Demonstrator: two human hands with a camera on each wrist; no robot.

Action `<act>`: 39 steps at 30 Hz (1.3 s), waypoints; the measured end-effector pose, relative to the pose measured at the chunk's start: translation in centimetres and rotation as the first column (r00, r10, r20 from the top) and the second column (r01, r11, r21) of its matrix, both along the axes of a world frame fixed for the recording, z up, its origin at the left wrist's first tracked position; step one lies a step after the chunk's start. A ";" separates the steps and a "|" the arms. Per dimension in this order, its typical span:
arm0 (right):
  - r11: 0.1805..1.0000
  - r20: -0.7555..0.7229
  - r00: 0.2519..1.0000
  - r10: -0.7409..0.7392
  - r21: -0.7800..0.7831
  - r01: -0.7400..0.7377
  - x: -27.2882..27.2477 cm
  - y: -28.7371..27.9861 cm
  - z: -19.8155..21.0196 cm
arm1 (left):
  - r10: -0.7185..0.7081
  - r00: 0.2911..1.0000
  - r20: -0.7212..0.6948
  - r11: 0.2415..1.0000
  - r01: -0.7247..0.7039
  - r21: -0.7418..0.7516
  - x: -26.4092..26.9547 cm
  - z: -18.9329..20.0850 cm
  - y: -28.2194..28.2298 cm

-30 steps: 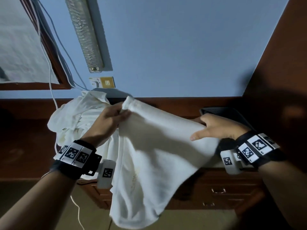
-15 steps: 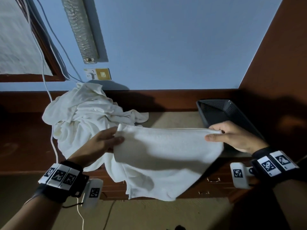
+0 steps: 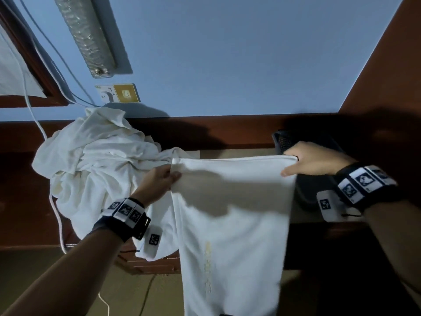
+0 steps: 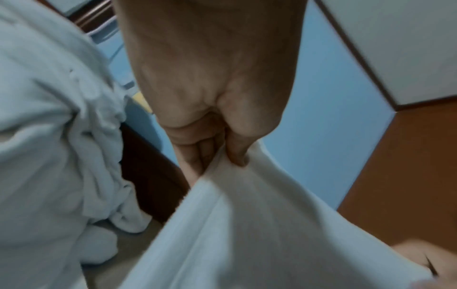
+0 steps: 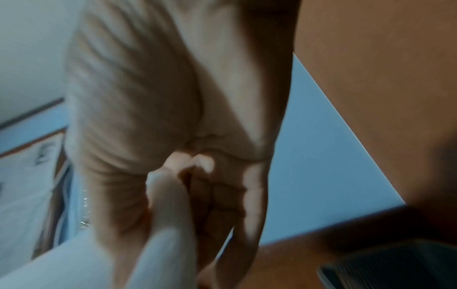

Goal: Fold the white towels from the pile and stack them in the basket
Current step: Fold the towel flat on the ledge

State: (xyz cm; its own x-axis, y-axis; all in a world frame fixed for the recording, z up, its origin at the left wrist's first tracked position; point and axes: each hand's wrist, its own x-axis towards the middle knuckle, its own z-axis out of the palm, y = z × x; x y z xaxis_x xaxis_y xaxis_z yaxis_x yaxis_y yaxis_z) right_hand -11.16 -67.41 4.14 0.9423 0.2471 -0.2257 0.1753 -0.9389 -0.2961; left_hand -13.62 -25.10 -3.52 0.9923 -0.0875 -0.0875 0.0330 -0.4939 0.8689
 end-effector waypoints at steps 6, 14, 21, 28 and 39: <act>0.931 0.092 0.956 -0.279 0.271 0.245 13.2 -0.6 -8.7 | 0.065 0.997 -0.032 0.991 -0.061 0.117 14.1 -2.7 -2.5; 0.728 -0.099 0.851 -0.516 0.473 0.497 29.6 0.2 -20.5 | 0.317 0.917 -0.242 0.948 -0.303 0.094 31.8 -13.0 -4.9; 0.626 -0.381 0.753 -0.537 0.418 0.658 36.4 0.8 -30.1 | 0.382 0.767 -0.516 0.880 -0.472 -0.050 37.2 -22.7 -5.1; 0.946 -0.116 0.956 -0.271 0.153 0.287 33.1 1.7 -32.6 | 0.243 0.932 -0.270 0.945 -0.164 0.282 33.2 -23.7 -7.4; 0.969 -0.218 0.971 0.101 -0.201 -0.146 24.5 2.4 -37.6 | -0.248 0.952 -0.179 0.678 0.303 0.670 22.7 -32.6 -8.7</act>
State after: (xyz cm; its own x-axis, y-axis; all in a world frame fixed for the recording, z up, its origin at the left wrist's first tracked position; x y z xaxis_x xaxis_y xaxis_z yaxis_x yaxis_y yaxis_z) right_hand 13.35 -64.99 -33.45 0.8354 0.2836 -0.4708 0.2510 -0.9589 -0.1323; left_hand 9.11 -33.80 -36.15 0.9221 -0.2451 -0.2994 -0.1573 -0.9444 0.2888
